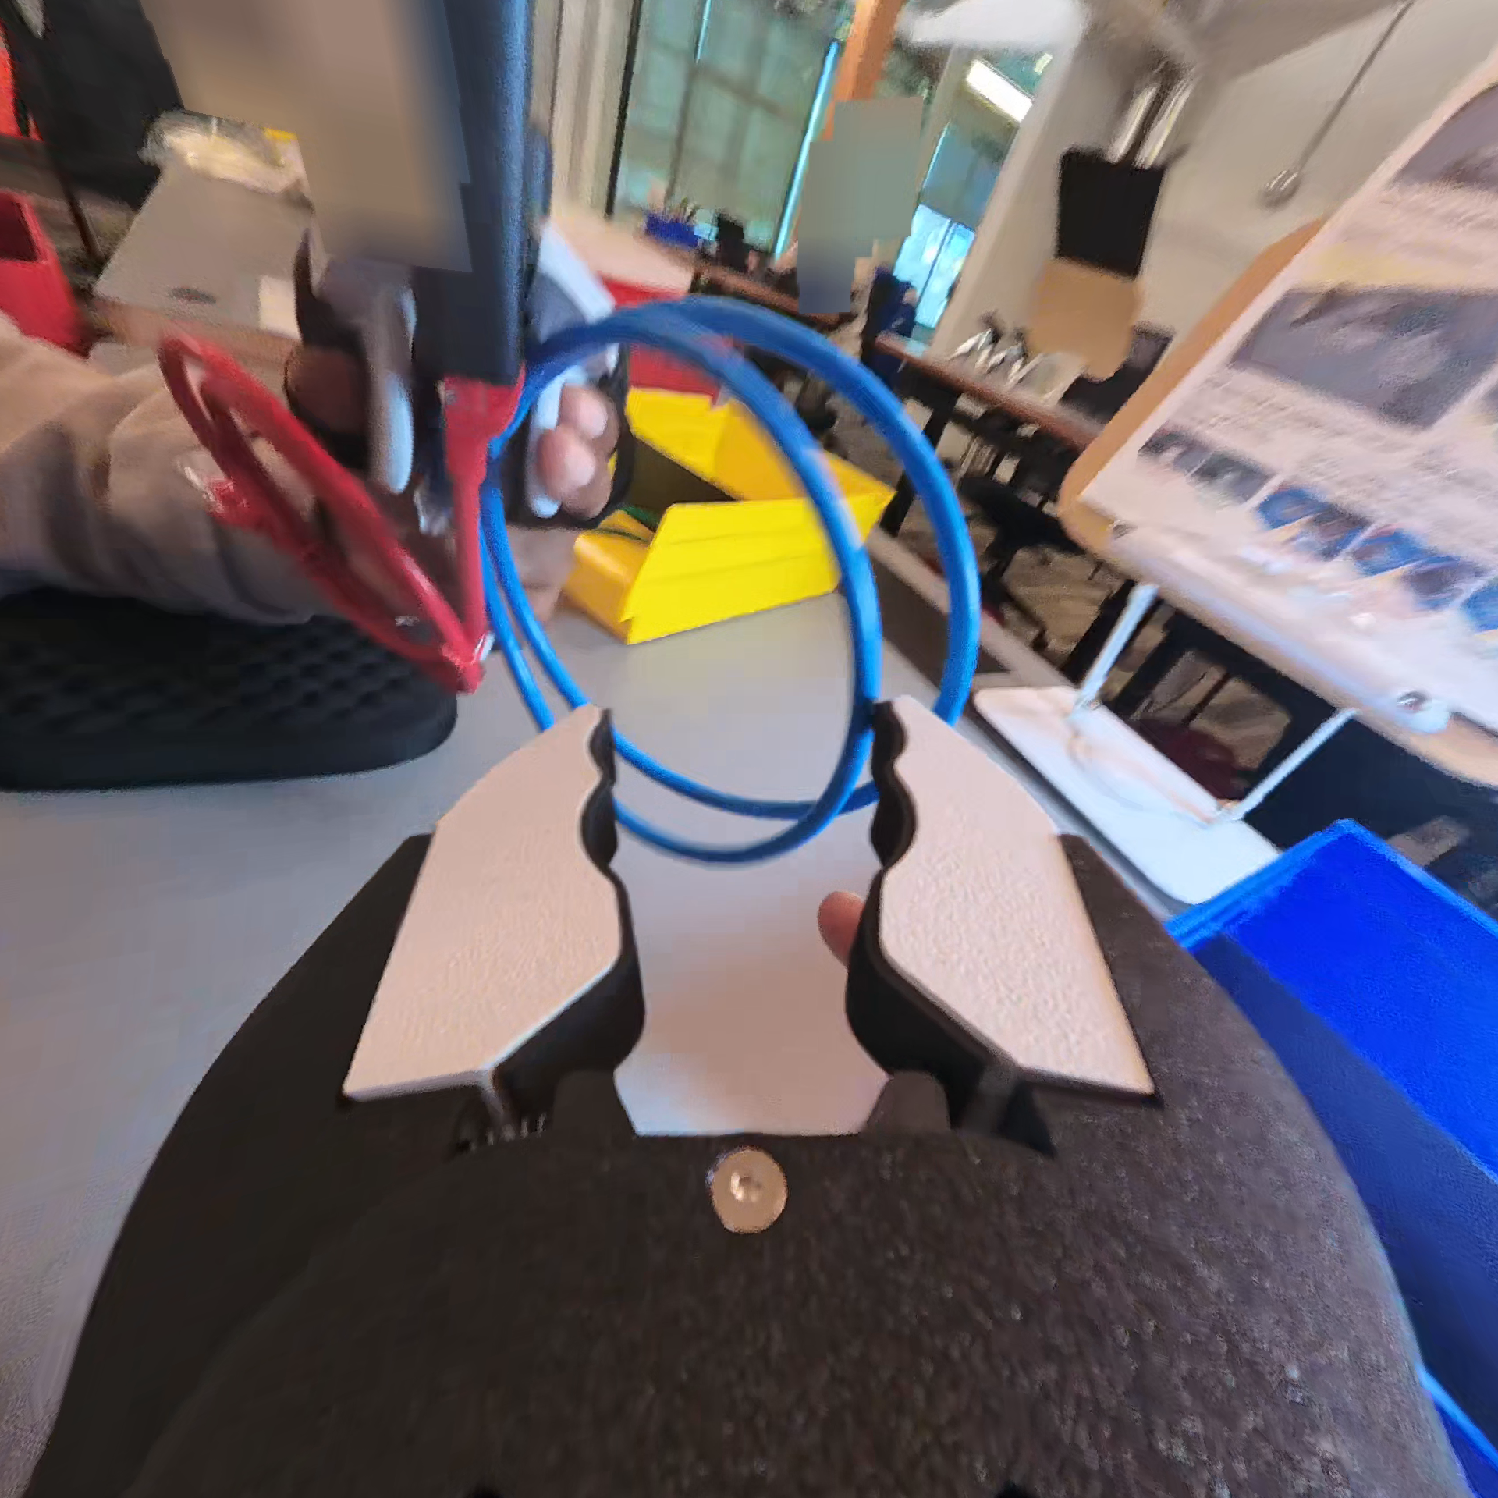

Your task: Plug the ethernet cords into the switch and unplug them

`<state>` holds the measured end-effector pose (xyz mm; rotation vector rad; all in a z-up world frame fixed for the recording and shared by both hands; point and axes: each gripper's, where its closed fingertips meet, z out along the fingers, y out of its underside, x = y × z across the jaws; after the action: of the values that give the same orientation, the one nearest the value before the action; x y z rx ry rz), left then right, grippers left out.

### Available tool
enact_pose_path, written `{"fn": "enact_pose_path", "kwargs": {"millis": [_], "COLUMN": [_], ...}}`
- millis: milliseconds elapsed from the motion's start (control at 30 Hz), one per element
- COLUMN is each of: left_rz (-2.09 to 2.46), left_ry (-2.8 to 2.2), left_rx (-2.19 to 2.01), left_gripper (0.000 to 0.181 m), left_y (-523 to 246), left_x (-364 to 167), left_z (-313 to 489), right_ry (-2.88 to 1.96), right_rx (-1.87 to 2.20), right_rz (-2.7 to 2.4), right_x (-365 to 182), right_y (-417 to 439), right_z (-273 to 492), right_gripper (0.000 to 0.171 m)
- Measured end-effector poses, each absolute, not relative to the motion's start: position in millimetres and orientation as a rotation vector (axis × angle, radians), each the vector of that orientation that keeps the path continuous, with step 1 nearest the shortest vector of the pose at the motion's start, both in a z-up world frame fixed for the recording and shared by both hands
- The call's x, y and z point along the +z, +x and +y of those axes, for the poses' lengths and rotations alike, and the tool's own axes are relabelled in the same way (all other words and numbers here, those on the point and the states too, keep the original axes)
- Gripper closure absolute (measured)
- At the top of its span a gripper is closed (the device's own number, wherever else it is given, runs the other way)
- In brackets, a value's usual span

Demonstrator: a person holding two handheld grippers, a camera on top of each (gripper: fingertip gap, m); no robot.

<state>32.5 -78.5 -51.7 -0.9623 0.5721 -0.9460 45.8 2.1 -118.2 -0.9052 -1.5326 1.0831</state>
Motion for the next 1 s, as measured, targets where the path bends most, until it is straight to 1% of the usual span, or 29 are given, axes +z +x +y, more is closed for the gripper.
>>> {"fn": "enact_pose_path", "kwargs": {"millis": [33, 67, 100, 167, 267, 300, 400, 467, 533, 633, 733, 800, 833, 867, 900, 1000], "left_rz": [0.558, 0.549, 0.542, 0.530, 0.516, 0.503, 0.441, 0.387, 0.318, 0.262, 0.337, 0.382, 0.389, 0.400, 0.418, 0.502], "left_ry": [-0.963, -0.963, -0.969, -0.989, -0.995, -1.001, -1.002, -0.997, -1.008, -1.014, -1.028, -1.037, -1.026, -1.018, -1.022, -1.129], "left_rx": [-0.947, -0.945, -0.942, -0.922, -0.929, -0.897, -0.836, -0.828, -0.806, -0.817, -0.818, -0.804, -0.804, -0.807, -0.801, -0.654], "left_gripper": [0.161, 0.162, 0.162, 0.161, 0.161, 0.161, 0.162, 0.162, 0.161, 0.161, 0.162, 0.161, 0.161, 0.160, 0.160, 0.159], "left_y": [31.0, 29.7, 28.8, 28.4, 30.9, 29.6, 20.2, 10.2, -0.6, -1.8, 17.3, 26.5, 26.7, 25.3, 24.4, 19.2], "left_x": [-50.8, -51.0, -52.5, -57.2, -60.3, -60.8, -58.9, -57.7, -58.1, -59.3, -64.1, -68.7, -68.0, -66.9, -67.0, -80.2], "left_z": [-77.5, -76.5, -74.7, -68.9, -65.8, -63.3, -57.9, -54.7, -48.3, -43.9, -48.5, -50.5, -52.2, -54.2, -55.5, -48.9], "right_ry": [-0.891, -0.890, -0.881, -0.818, -0.839, -0.845, -0.804, -0.768, -0.789, -0.925, -0.945, -0.914, -0.896, -0.853, -0.828, -0.817], "right_rx": [1.114, 1.139, 1.143, 1.180, 1.144, 1.115, 1.160, 1.162, 1.140, 1.171, 1.284, 1.476, 1.504, 1.484, 1.419, 1.249], "right_rz": [-1.489, -1.471, -1.496, -1.630, -1.644, -1.604, -1.472, -1.444, -1.526, -1.620, -1.581, -1.608, -1.632, -1.648, -1.649, -1.770], "right_x": [-107.9, -101.9, -101.9, -112.6, -122.7, -120.1, -95.2, -85.3, -97.6, -128.2, -125.0, -110.5, -105.9, -101.6, -98.4, -105.7], "right_y": [51.8, 56.8, 60.4, 64.6, 51.5, 47.0, 48.4, 53.3, 49.6, 29.2, 11.0, 7.9, 6.0, 4.5, 1.8, -1.0], "right_z": [5.9, 7.5, 4.6, -20.0, -36.4, -32.7, -27.8, -31.4, -40.8, -46.2, -43.7, -59.0, -63.6, -64.6, -59.3, -48.0], "right_gripper": [0.117, 0.117, 0.117, 0.123, 0.113, 0.113, 0.123, 0.127, 0.127, 0.121, 0.121, 0.125, 0.125, 0.131, 0.145, 0.150]}}
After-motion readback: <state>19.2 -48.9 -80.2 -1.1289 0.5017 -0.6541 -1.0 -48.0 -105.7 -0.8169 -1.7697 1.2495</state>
